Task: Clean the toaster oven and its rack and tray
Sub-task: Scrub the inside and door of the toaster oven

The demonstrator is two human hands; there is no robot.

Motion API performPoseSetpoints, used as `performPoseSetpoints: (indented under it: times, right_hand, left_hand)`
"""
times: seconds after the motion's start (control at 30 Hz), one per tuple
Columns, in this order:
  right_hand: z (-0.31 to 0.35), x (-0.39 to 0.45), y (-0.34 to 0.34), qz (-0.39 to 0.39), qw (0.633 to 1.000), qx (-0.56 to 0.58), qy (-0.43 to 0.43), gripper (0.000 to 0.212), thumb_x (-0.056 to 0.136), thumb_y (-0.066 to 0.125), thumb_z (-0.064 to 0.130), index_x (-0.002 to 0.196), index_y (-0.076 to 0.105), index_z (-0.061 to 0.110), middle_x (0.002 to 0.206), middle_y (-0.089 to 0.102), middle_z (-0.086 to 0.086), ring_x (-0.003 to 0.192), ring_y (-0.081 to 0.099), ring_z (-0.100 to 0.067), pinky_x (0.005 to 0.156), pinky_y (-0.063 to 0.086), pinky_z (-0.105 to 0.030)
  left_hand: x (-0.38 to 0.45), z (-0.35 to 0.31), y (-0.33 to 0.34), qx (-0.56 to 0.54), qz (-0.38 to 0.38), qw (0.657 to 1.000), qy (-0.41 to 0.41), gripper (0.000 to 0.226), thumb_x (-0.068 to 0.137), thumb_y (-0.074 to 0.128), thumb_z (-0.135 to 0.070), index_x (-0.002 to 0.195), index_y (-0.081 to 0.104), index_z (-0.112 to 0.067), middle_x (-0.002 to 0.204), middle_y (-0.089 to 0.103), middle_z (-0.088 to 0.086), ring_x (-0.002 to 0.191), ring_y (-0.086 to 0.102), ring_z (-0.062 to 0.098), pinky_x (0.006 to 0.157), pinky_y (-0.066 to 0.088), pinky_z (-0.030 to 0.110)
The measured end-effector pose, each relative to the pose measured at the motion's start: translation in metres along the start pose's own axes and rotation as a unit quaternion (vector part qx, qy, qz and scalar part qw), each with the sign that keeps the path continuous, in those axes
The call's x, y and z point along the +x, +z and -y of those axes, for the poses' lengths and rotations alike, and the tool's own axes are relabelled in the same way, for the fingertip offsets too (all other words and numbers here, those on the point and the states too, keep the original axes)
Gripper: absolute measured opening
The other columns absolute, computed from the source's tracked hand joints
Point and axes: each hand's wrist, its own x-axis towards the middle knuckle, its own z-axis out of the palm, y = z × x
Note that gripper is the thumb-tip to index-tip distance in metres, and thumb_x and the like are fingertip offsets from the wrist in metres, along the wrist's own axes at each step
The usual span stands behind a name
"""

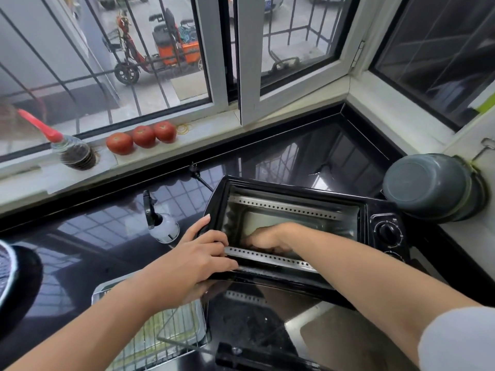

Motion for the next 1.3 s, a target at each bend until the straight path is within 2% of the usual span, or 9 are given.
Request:
performPoseSetpoints:
  times: [0.1, 0.3, 0.57, 0.77, 0.9, 0.97, 1.07, 1.2, 1.3]
  right_hand:
    - [-0.009, 0.008, -0.009, 0.023, 0.999, -0.026, 0.024, 0.044, 0.088, 0.045, 0.054, 0.109, 0.061, 0.019, 0.094, 0.061, -0.004, 0.072, 0.055, -0.022, 0.071, 0.05, -0.034]
    - [0.012, -0.007, 0.013, 0.008, 0.995, 0.043, -0.093, 0.046, 0.099, 0.04, 0.049, 0.131, 0.059, 0.022, 0.13, 0.062, 0.001, 0.114, 0.059, -0.017, 0.104, 0.045, -0.038]
    - [0.011, 0.011, -0.001, -0.234, 0.958, -0.132, -0.103, 0.056, 0.1, 0.03, 0.036, 0.154, 0.028, 0.024, 0.165, 0.007, -0.002, 0.151, 0.003, -0.031, 0.123, 0.004, -0.042]
    - [0.015, 0.025, -0.001, -0.07, 0.985, -0.153, -0.045, 0.044, 0.099, 0.037, 0.019, 0.141, 0.048, 0.013, 0.142, 0.051, -0.013, 0.128, 0.053, -0.03, 0.107, 0.046, -0.043]
    - [0.019, 0.026, -0.003, -0.239, 0.959, -0.129, -0.083, 0.057, 0.096, 0.04, 0.024, 0.152, 0.033, 0.025, 0.156, 0.033, -0.003, 0.146, 0.028, -0.027, 0.12, 0.025, -0.037]
    - [0.02, 0.02, 0.006, -0.215, 0.957, -0.177, -0.076, 0.061, 0.098, 0.035, 0.022, 0.157, 0.02, 0.023, 0.165, 0.01, -0.004, 0.152, 0.009, -0.03, 0.124, 0.01, -0.04]
    - [0.02, 0.014, -0.001, -0.107, 0.982, -0.143, -0.055, 0.05, 0.103, 0.035, 0.02, 0.152, 0.034, 0.013, 0.158, 0.033, -0.006, 0.144, 0.031, -0.024, 0.113, 0.03, -0.035]
    - [0.027, 0.013, -0.008, -0.22, 0.953, -0.194, -0.077, 0.048, 0.101, 0.034, 0.021, 0.146, 0.043, 0.011, 0.155, 0.036, -0.009, 0.142, 0.033, -0.027, 0.116, 0.028, -0.036]
    - [0.02, 0.012, 0.002, -0.192, 0.945, -0.254, -0.073, 0.054, 0.099, 0.033, 0.024, 0.152, 0.033, 0.014, 0.163, 0.017, -0.007, 0.15, 0.016, -0.03, 0.121, 0.02, -0.042]
  left_hand:
    - [0.0, 0.0, 0.003, 0.008, 0.003, 1.0, -0.002, 0.039, 0.092, 0.071, -0.033, 0.125, 0.059, -0.049, 0.097, 0.049, -0.024, 0.132, 0.043, 0.005, 0.128, 0.004, 0.053]
    - [0.0, 0.0, -0.002, 0.033, 0.021, 0.999, -0.002, 0.051, 0.086, 0.072, -0.026, 0.128, 0.057, -0.05, 0.097, 0.051, -0.023, 0.132, 0.039, 0.005, 0.128, 0.0, 0.051]
    - [0.001, 0.004, 0.003, 0.024, 0.048, 0.999, -0.002, 0.059, 0.081, 0.074, -0.023, 0.128, 0.056, -0.053, 0.098, 0.054, -0.027, 0.132, 0.036, 0.001, 0.128, -0.003, 0.05]
    - [0.005, 0.004, -0.007, 0.02, 0.058, 0.998, -0.009, 0.055, 0.086, 0.072, -0.025, 0.129, 0.055, -0.055, 0.101, 0.056, -0.028, 0.133, 0.033, -0.002, 0.128, -0.005, 0.05]
    - [0.003, 0.001, -0.004, 0.01, 0.047, 0.999, -0.009, 0.053, 0.086, 0.073, -0.026, 0.127, 0.056, -0.054, 0.098, 0.055, -0.028, 0.131, 0.034, -0.003, 0.128, -0.005, 0.049]
    - [0.004, 0.001, -0.007, 0.01, 0.049, 0.999, -0.014, 0.051, 0.088, 0.07, -0.025, 0.129, 0.057, -0.052, 0.1, 0.057, -0.028, 0.132, 0.034, -0.002, 0.127, -0.007, 0.048]
    - [0.005, 0.003, -0.007, 0.008, 0.048, 0.999, -0.013, 0.058, 0.083, 0.068, -0.019, 0.129, 0.057, -0.053, 0.1, 0.057, -0.028, 0.132, 0.033, -0.002, 0.127, -0.006, 0.049]
    - [0.002, 0.001, 0.0, -0.002, 0.025, 1.0, -0.011, 0.063, 0.079, 0.069, -0.015, 0.128, 0.058, -0.053, 0.095, 0.056, -0.028, 0.13, 0.034, -0.003, 0.127, -0.006, 0.047]
    - [0.002, 0.002, -0.003, -0.006, 0.017, 1.0, -0.007, 0.065, 0.08, 0.067, -0.01, 0.129, 0.058, -0.052, 0.097, 0.056, -0.027, 0.131, 0.033, -0.003, 0.127, -0.006, 0.047]
